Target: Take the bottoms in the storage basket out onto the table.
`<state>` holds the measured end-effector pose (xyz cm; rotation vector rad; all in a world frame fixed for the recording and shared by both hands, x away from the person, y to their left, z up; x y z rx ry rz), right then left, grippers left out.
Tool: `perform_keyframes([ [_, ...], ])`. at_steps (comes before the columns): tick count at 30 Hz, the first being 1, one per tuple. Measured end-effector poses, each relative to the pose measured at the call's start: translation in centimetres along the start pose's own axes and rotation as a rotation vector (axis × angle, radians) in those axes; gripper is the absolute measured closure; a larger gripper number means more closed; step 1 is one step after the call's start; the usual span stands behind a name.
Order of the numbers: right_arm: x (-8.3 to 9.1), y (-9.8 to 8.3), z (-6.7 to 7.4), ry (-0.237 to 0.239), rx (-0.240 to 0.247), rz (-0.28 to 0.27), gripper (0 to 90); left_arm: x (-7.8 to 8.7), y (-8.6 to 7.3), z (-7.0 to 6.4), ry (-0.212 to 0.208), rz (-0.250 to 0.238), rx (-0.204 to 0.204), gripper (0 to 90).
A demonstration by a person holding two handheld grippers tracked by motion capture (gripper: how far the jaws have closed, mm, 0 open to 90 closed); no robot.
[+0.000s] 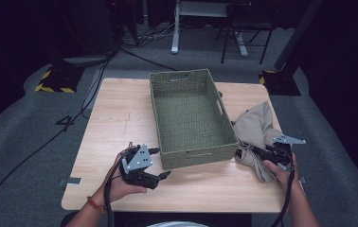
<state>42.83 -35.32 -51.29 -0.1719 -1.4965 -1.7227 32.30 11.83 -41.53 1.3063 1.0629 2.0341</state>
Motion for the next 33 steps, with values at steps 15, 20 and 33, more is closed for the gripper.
perform_keyframes([
  [15,0.0,0.0,-0.1,0.006,-0.003,-0.004,62.6,-4.7,2.1,1.3,-0.029,0.054,-0.034,23.3],
  [20,0.0,0.0,-0.1,0.008,-0.001,-0.003,62.5,-5.8,2.1,2.1,-0.034,0.060,-0.019,25.6],
  [33,0.0,0.0,-0.1,0.009,-0.002,-0.002,62.2,-7.1,1.5,2.8,0.011,0.177,-0.047,48.6],
])
Point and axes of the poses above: each handheld gripper's, and its own axes: x roughly backward along the jaws, y roughly out of its top, z roughly to its left, the point moved 2 cm from there along -x, roughly forward along the jaws, and after that the axes turned 10 degrees about -x, right-handed, at the moved point
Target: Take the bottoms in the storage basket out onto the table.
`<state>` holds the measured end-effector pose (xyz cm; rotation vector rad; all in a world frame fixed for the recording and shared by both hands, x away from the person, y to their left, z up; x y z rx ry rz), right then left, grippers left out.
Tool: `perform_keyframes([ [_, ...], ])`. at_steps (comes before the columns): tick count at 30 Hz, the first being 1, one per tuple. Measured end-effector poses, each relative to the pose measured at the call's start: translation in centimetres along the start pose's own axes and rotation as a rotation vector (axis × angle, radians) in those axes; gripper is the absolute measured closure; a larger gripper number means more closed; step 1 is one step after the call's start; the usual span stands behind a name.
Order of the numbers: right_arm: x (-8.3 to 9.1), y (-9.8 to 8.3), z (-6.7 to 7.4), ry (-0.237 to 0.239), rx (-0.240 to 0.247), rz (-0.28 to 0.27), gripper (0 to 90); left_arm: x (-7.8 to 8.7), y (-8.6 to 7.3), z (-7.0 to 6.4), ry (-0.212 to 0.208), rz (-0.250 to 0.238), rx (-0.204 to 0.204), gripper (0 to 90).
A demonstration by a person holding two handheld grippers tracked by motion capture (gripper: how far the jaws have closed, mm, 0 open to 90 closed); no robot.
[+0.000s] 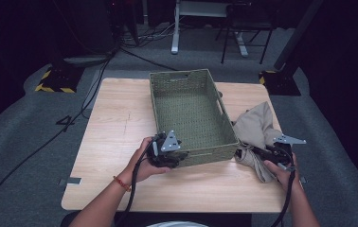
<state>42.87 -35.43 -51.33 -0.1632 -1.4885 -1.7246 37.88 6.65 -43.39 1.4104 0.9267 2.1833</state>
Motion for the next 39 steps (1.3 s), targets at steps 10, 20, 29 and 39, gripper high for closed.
perform_keyframes([
  [10,0.0,0.0,0.0,0.000,0.000,0.000,61.9,0.1,-0.9,0.5,-0.042,0.041,-0.017,63.5],
  [20,0.1,-0.1,0.0,0.008,-0.011,0.009,61.6,0.9,-1.9,1.3,-0.047,0.051,0.008,64.6],
  [29,0.1,-0.1,0.0,0.007,-0.012,0.009,61.5,3.1,-4.3,2.7,-0.007,0.073,0.051,69.7],
  [39,0.1,-0.1,0.0,0.007,-0.013,0.009,61.5,4.7,-6.4,4.6,0.004,0.094,0.090,67.7],
])
Point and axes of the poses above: each handheld gripper's, and its own axes: x roughly backward along the jaws, y roughly out of its top, z roughly to its left, the point moved 2 cm from there along -x, roughly forward along the jaws, and after that the axes turned 10 degrees about -x, right-handed, at the moved point
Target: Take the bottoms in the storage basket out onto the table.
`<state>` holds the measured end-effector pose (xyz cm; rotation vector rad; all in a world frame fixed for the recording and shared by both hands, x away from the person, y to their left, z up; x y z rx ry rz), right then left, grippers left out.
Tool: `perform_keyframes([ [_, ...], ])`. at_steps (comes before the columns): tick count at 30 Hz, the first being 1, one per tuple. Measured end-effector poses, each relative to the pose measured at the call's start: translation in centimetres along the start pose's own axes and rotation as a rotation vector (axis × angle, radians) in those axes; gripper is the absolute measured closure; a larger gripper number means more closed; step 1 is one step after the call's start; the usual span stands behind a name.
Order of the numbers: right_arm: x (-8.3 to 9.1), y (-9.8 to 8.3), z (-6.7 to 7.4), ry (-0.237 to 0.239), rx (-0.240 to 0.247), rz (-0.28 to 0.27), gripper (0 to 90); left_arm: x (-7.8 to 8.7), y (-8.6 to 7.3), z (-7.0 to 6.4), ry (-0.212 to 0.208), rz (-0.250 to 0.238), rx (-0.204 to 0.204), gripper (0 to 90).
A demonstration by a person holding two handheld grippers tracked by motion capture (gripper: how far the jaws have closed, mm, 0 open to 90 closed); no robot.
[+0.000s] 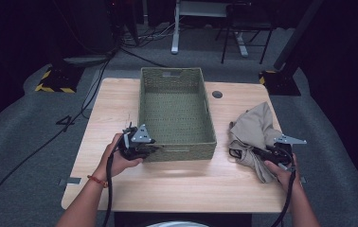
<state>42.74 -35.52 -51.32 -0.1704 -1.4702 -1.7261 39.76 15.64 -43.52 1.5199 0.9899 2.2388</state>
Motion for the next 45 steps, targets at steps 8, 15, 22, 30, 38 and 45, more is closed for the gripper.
perform_keyframes([
  [8,0.0,0.0,0.0,0.000,0.000,0.000,61.5,2.0,-2.4,1.3,0.024,0.016,0.047,65.9],
  [15,0.0,0.0,0.0,0.000,-0.001,0.000,61.5,3.4,-4.3,2.3,0.052,0.030,0.077,65.7],
  [22,0.0,0.0,0.0,0.000,-0.001,0.000,61.5,5.0,-6.3,3.5,0.119,0.056,0.111,60.9],
  [30,0.0,0.0,0.0,0.000,0.000,0.000,61.5,5.9,-7.5,4.7,0.148,0.076,0.138,59.5],
  [38,0.0,0.0,0.0,0.000,0.000,-0.001,61.5,6.8,-8.7,5.9,0.216,0.110,0.165,55.2],
  [45,0.0,0.0,0.0,0.000,0.000,-0.001,61.4,7.0,-8.8,5.9,0.269,0.128,0.195,50.6],
])
Point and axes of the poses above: each handheld gripper's, and its own axes: x roughly backward along the jaws, y roughly out of its top, z roughly to its left, the point moved 2 cm from there along -x, roughly forward along the jaws, and after that the axes turned 10 degrees about -x, right-handed, at the moved point
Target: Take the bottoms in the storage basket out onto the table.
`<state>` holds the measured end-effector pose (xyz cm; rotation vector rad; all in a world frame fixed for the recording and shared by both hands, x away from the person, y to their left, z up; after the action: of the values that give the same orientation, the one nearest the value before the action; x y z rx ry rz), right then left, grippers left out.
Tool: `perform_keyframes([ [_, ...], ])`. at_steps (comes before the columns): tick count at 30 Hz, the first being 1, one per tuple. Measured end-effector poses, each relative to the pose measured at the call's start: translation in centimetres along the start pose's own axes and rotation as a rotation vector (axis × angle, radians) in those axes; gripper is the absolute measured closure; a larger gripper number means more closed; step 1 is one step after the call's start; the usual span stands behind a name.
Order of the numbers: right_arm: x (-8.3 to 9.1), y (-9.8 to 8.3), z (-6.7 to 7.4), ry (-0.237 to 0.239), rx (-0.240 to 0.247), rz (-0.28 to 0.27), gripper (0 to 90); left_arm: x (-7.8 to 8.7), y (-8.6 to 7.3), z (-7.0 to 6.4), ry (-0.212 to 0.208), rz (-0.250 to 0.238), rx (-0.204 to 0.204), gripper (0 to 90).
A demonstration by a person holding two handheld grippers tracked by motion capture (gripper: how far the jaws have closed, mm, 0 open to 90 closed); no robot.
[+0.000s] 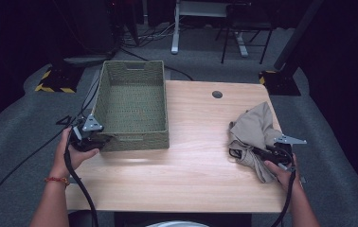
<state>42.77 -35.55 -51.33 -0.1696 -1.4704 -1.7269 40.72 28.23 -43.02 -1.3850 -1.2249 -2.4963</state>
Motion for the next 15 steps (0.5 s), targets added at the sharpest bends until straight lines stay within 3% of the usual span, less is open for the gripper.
perform_keyframes([
  [2,0.0,0.0,0.0,-0.001,0.001,0.001,61.3,0.0,0.2,-0.2,-0.003,-0.001,0.004,47.4],
  [4,0.0,0.0,0.0,0.000,0.000,0.000,61.2,0.1,0.1,-0.3,-0.026,-0.024,0.019,38.4],
  [8,0.0,0.0,0.0,-0.001,0.001,0.000,61.1,0.4,0.6,-0.7,-0.033,-0.098,0.046,28.6],
  [11,0.0,0.0,0.0,-0.001,0.001,0.000,61.1,0.7,1.6,-1.6,-0.051,-0.173,0.031,26.1],
  [15,0.0,0.0,0.0,-0.001,0.001,0.000,61.1,0.2,4.2,-3.7,-0.079,-0.247,-0.008,24.0],
])
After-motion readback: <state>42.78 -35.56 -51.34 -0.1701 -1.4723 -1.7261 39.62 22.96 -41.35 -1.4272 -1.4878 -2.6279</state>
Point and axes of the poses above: each handheld gripper's, and its own axes: x roughly backward along the jaws, y roughly out of its top, z roughly to its left, the point moved 2 cm from there along -x, roughly forward along the jaws, and after that the axes turned 10 degrees about -x, right-handed, at the moved point
